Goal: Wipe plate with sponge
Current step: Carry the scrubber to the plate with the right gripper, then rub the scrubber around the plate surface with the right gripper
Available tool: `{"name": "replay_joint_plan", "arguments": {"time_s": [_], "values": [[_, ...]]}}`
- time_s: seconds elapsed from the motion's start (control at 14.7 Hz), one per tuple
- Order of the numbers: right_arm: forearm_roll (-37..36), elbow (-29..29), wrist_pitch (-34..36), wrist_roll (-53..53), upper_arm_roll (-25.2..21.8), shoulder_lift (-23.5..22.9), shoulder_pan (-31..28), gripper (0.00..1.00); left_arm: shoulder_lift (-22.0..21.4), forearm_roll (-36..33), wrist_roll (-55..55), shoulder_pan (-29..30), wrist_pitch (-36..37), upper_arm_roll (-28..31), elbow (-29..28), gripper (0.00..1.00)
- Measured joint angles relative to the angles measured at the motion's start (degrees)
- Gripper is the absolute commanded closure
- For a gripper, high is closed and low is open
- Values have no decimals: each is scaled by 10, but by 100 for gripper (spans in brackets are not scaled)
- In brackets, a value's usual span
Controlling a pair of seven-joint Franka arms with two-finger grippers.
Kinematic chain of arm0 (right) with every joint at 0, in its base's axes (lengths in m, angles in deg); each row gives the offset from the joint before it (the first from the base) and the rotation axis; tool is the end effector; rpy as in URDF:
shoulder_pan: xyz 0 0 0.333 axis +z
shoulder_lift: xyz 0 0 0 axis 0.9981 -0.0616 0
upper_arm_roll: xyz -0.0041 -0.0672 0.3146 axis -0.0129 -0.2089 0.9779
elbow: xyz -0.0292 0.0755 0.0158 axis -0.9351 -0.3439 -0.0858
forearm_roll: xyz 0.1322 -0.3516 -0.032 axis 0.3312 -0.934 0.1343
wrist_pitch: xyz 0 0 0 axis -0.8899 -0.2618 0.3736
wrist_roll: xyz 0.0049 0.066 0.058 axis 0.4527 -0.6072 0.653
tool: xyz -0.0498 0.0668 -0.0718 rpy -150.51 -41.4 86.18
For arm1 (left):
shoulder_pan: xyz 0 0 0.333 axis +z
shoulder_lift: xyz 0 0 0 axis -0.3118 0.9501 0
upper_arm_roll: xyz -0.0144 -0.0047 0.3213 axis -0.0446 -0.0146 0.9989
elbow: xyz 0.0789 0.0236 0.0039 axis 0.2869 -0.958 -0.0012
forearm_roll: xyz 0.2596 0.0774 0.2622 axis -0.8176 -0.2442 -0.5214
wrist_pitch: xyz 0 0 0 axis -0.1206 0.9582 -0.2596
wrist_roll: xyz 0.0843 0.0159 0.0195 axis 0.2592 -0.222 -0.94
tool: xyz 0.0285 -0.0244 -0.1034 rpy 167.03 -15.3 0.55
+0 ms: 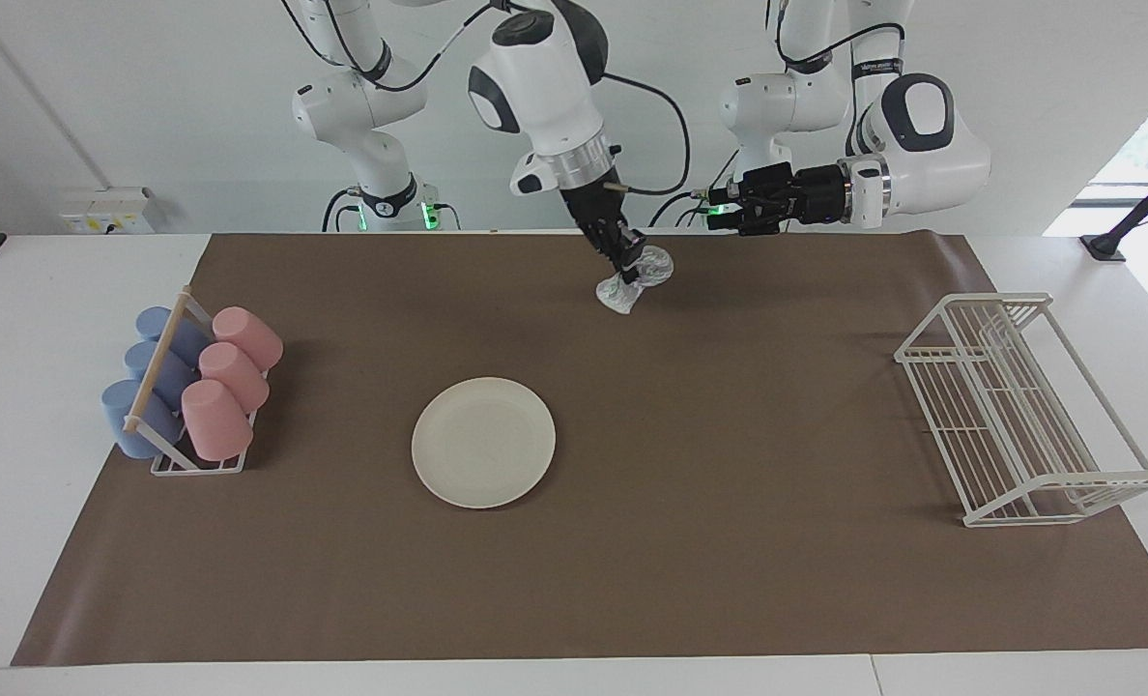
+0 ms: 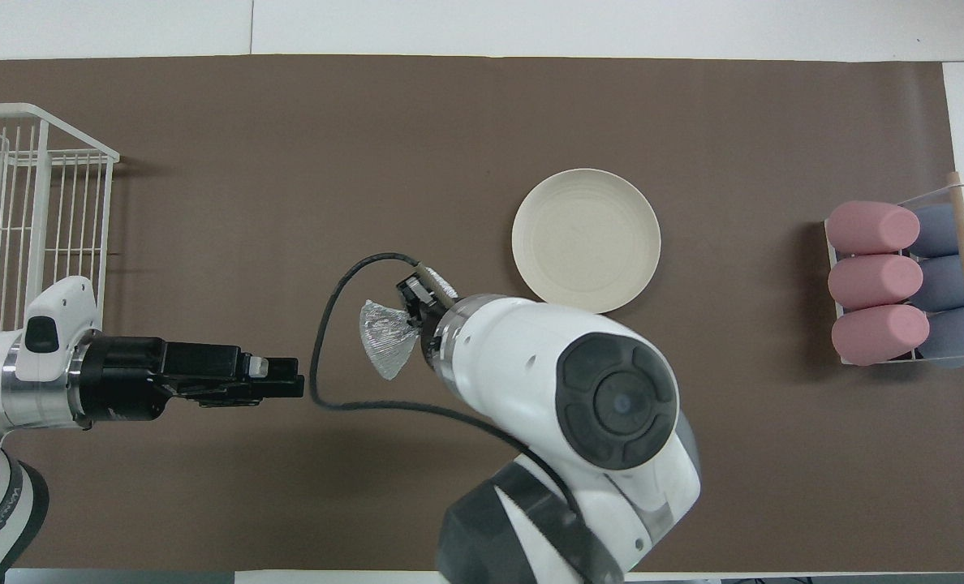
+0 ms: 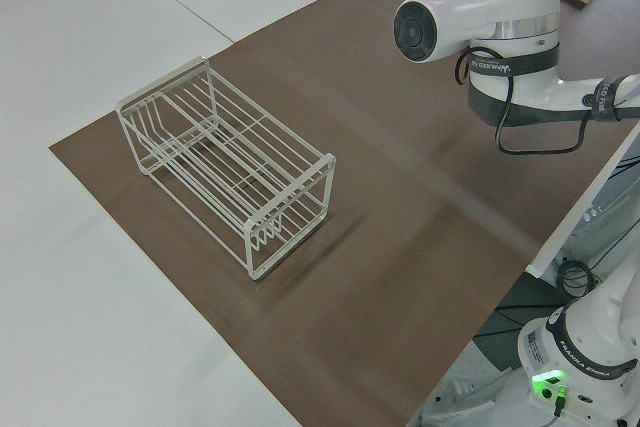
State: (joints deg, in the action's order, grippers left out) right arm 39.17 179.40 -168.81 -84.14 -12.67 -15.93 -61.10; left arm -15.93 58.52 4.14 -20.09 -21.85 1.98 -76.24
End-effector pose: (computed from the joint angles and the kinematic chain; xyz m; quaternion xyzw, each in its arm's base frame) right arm 0.4759 0.3596 0.5157 -0.8746 0.4415 -0.0043 0.2002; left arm 0.4035 -0.1131 0.4923 0.7803 0.0603 -0.1125 0.6123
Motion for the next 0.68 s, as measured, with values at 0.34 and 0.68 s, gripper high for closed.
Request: {"name": "replay_joint_plan", "arguments": {"time_s": [0.34, 0.68], "values": [[0, 86, -84, 136, -2, -47, -87, 100, 0, -79, -5, 3, -12, 5, 11, 0], [0, 111, -165, 162, -2, -138, -115, 100, 1, -255, -12, 17, -55, 7, 26, 0]]}}
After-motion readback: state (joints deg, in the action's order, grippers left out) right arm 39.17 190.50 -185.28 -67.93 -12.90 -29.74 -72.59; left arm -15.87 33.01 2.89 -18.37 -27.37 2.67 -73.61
